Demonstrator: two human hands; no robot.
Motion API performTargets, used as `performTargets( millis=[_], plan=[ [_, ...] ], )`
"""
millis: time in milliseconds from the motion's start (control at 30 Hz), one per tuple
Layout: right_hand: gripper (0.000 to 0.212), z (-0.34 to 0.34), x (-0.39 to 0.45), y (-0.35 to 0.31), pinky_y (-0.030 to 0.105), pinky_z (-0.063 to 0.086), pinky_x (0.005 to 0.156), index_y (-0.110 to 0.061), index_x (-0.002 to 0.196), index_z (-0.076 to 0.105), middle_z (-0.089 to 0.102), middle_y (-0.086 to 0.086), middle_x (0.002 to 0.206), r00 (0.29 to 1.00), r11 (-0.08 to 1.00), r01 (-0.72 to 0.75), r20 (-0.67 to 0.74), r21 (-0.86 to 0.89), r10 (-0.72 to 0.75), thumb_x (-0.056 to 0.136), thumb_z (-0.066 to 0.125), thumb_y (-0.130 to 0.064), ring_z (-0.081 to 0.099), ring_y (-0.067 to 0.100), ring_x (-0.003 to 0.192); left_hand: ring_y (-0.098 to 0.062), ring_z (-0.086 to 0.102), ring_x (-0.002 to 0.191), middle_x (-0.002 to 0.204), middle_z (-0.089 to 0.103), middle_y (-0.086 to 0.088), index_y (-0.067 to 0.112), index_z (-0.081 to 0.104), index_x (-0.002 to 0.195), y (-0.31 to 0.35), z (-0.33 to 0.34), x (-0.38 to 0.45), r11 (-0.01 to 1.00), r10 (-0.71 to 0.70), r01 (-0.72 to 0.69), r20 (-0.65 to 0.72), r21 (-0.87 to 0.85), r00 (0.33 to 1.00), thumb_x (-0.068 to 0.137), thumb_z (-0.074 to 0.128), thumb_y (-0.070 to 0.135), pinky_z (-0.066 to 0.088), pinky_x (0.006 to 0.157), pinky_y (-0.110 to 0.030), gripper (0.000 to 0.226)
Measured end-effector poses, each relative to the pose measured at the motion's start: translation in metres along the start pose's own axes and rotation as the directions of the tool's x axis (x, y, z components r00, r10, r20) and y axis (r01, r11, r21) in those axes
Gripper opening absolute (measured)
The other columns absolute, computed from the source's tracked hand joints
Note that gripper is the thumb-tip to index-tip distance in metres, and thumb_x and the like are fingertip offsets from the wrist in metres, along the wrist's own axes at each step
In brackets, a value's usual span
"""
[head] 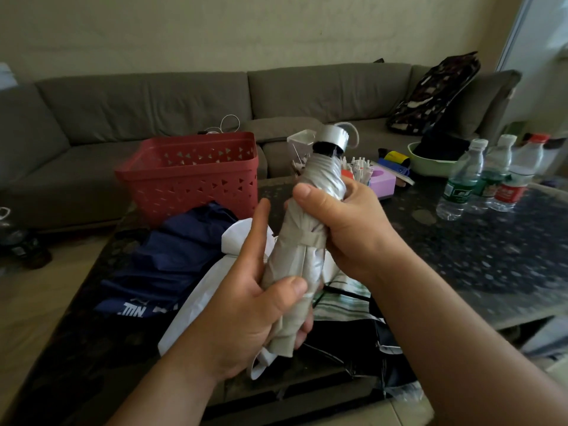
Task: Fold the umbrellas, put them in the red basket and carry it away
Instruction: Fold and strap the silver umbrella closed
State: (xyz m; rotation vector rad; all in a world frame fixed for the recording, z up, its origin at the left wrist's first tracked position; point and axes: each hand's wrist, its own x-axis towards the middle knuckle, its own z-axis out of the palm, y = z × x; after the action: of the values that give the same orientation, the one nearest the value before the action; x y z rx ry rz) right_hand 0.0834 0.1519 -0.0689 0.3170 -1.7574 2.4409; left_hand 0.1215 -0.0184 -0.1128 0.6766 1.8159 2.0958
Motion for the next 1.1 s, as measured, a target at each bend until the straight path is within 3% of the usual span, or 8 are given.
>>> performTargets(
  millis=[133, 300, 433, 567, 667, 867, 967, 1100],
  plan=[
    [0.019, 0.001, 0.007, 0.009, 0.045, 0.064, 0.068, -0.009, 0.088, 0.068, 0.072, 0.01, 0.074, 0.95, 0.981, 0.045, -0.297, -0.19, -0.101, 0.081, 0.085, -0.008, 0.072, 0.024, 0.07, -0.008, 0.074, 0.093, 0.123, 0.075, 0.015, 0.064, 0.02, 0.155, -0.002, 0.002, 0.005, 0.97, 0.029, -0.016, -0.052, 0.245, 0.998, 0.103, 0.061, 0.026, 0.059, 0.075, -0.025, 0.077],
    [0.036, 0.008, 0.012, 0.02, 0.043, 0.066, 0.071, -0.009, 0.113, 0.063, 0.073, 0.016, 0.096, 0.91, 0.986, -0.056, -0.414, -0.156, -0.014, 0.081, 0.082, -0.012, 0.074, 0.024, 0.077, 0.019, 0.063, 0.101, 0.109, 0.063, 0.049, 0.059, 0.044, 0.142, -0.02, 0.01, 0.006, 0.786, 0.25, -0.062, -0.224, 0.616, 0.942, 0.101, 0.062, 0.046, 0.051, 0.085, -0.007, 0.047],
    [0.009, 0.014, 0.011, 0.013, 0.039, 0.059, 0.063, -0.001, 0.096, 0.062, 0.063, 0.02, 0.09, 0.946, 0.958, -0.207, -0.208, 0.199, 0.248, 0.09, 0.067, 0.0, 0.066, 0.022, 0.063, 0.005, 0.071, 0.102, 0.111, 0.074, 0.025, 0.037, 0.055, 0.144, -0.028, 0.012, 0.005, 0.814, 0.283, -0.102, -0.238, 0.571, 0.929, 0.104, 0.055, 0.052, 0.056, 0.084, -0.017, 0.043],
    [0.016, 0.013, 0.01, 0.005, 0.036, 0.056, 0.061, -0.013, 0.106, 0.054, 0.06, 0.007, 0.07, 0.981, 0.922, -0.143, -0.071, 0.361, 0.18, 0.097, 0.059, -0.001, 0.057, 0.018, 0.054, -0.006, 0.073, 0.087, 0.098, 0.077, 0.011, 0.037, 0.058, 0.125, -0.025, 0.018, 0.003, 0.935, 0.22, -0.146, -0.206, 0.324, 0.953, 0.1, 0.056, 0.044, 0.056, 0.075, -0.023, 0.026],
    [0.014, 0.013, 0.01, 0.009, 0.034, 0.054, 0.055, -0.015, 0.104, 0.055, 0.051, 0.006, 0.066, 0.977, 0.955, -0.093, -0.159, 0.281, 0.142, 0.098, 0.062, -0.004, 0.05, 0.017, 0.05, -0.013, 0.072, 0.073, 0.087, 0.074, 0.0, 0.04, 0.057, 0.115, -0.025, 0.017, 0.005, 0.98, 0.13, -0.096, -0.193, 0.177, 0.973, 0.101, 0.055, 0.045, 0.055, 0.066, -0.026, 0.016],
    [0.04, 0.015, 0.013, 0.022, 0.037, 0.056, 0.06, -0.009, 0.121, 0.054, 0.061, 0.015, 0.086, 0.927, 0.998, 0.058, -0.374, 0.039, -0.04, 0.09, 0.079, -0.012, 0.06, 0.025, 0.06, -0.003, 0.065, 0.115, 0.128, 0.067, 0.017, 0.053, 0.037, 0.139, -0.046, 0.014, 0.005, 0.796, 0.28, -0.146, -0.142, 0.587, 0.949, 0.1, 0.046, 0.068, 0.051, 0.088, -0.018, 0.043],
    [0.038, 0.013, 0.011, 0.015, 0.041, 0.055, 0.06, -0.009, 0.12, 0.051, 0.06, 0.017, 0.083, 0.963, 0.987, 0.099, -0.261, 0.124, -0.063, 0.091, 0.075, -0.006, 0.062, 0.026, 0.057, -0.009, 0.072, 0.088, 0.098, 0.074, 0.012, 0.062, 0.043, 0.121, -0.043, 0.012, 0.004, 0.821, 0.282, -0.151, -0.162, 0.551, 0.946, 0.1, 0.045, 0.065, 0.052, 0.071, -0.02, 0.021],
    [0.037, 0.005, 0.005, 0.001, 0.034, 0.052, 0.054, -0.02, 0.13, 0.049, 0.049, 0.004, 0.067, 0.998, 0.929, 0.023, 0.044, 0.37, -0.042, 0.096, 0.058, -0.008, 0.05, 0.017, 0.051, -0.026, 0.063, 0.055, 0.073, 0.07, -0.012, 0.036, 0.055, 0.113, -0.022, 0.01, -0.001, 0.993, 0.06, -0.053, -0.056, 0.108, 0.997, 0.098, 0.052, 0.052, 0.052, 0.052, -0.036, 0.022]
  ],
)
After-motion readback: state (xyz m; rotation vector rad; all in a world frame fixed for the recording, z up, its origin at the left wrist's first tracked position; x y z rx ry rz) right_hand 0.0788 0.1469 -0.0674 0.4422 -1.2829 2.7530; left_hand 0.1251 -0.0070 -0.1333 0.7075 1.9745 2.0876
